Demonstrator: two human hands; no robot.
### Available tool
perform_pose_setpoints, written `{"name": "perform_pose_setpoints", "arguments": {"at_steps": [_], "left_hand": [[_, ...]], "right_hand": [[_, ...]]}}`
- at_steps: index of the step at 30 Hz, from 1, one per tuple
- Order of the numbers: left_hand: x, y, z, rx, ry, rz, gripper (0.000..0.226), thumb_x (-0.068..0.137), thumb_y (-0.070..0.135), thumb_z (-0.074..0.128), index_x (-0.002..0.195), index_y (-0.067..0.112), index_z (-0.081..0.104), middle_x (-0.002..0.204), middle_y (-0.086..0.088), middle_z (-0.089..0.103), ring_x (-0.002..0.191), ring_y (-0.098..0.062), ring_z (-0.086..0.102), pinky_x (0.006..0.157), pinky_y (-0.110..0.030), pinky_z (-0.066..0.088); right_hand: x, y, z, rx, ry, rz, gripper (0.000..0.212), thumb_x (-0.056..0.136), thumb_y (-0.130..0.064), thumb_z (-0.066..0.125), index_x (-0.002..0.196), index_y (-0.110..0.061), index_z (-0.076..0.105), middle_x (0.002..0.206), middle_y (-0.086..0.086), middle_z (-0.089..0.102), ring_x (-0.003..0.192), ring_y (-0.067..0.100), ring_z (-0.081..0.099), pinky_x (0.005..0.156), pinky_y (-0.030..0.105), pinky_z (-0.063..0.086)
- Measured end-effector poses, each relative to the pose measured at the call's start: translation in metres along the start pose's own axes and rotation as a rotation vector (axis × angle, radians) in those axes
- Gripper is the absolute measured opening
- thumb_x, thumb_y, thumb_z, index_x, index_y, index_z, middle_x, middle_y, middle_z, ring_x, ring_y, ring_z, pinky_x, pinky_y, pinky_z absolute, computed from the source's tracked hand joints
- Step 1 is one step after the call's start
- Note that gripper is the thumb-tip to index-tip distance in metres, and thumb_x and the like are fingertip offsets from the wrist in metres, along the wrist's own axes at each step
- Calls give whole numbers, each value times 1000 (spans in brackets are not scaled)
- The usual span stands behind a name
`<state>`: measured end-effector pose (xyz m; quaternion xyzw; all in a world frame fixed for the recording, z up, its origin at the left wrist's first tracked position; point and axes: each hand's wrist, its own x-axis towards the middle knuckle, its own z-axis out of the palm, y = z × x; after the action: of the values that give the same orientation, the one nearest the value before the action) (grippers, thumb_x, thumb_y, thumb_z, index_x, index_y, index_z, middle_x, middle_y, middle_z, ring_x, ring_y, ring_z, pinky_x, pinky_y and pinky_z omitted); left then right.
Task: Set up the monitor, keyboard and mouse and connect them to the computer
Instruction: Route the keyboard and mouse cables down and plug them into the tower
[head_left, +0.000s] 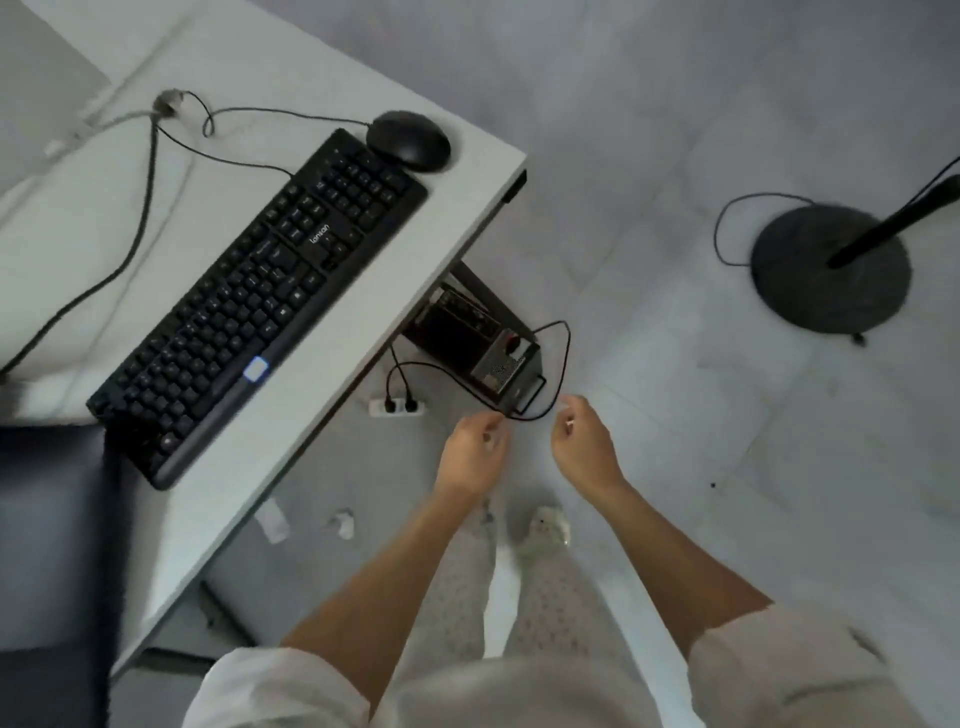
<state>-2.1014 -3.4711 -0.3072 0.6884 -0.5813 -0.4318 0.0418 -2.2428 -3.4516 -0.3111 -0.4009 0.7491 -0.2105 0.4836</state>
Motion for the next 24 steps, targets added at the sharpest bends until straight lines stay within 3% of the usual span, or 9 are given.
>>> {"name": "perform_pose_setpoints", "arguments": {"at_steps": [6, 10, 15, 20, 24], "left_hand": [[40, -61, 63, -111, -15, -126, 29, 94, 20, 54, 120, 7, 59, 110, -10, 64, 98, -19, 60, 86, -25, 45], [85, -112, 82, -167, 84, -212, 28, 95, 20, 52, 119, 7, 60, 108, -7, 63, 96, -16, 57, 90, -29, 45], [170, -186, 78, -217, 229, -233, 26, 96, 19, 50, 119, 10, 59, 106, -4, 59, 100, -21, 58, 91, -36, 47], [279, -251, 38, -252, 445, -171, 12, 94, 17, 53, 103, 18, 61, 105, -10, 63, 98, -25, 60, 93, -41, 48], [354, -290, 21, -337, 522, -111, 23, 95, 16, 49, 116, 11, 58, 108, -7, 61, 95, -19, 60, 88, -36, 51]], "right_hand": [[31, 97, 57, 66, 8, 121, 37, 97, -12, 39, 134, -10, 42, 121, 10, 56, 106, 27, 57, 89, 36, 44], [63, 141, 112, 83, -18, 102, 37, 97, -15, 39, 134, -14, 44, 125, 5, 57, 112, 23, 55, 93, 32, 42], [139, 150, 196, 120, -68, -69, 36, 98, -14, 40, 134, -10, 47, 128, 6, 56, 117, 20, 53, 88, 17, 34], [226, 131, 244, 97, 28, -329, 33, 97, -15, 42, 127, -11, 53, 123, 6, 58, 113, 21, 55, 94, 32, 43], [280, 108, 286, -65, -4, -600, 40, 95, -11, 40, 135, -14, 45, 129, 4, 52, 118, 20, 47, 94, 33, 41]]}}
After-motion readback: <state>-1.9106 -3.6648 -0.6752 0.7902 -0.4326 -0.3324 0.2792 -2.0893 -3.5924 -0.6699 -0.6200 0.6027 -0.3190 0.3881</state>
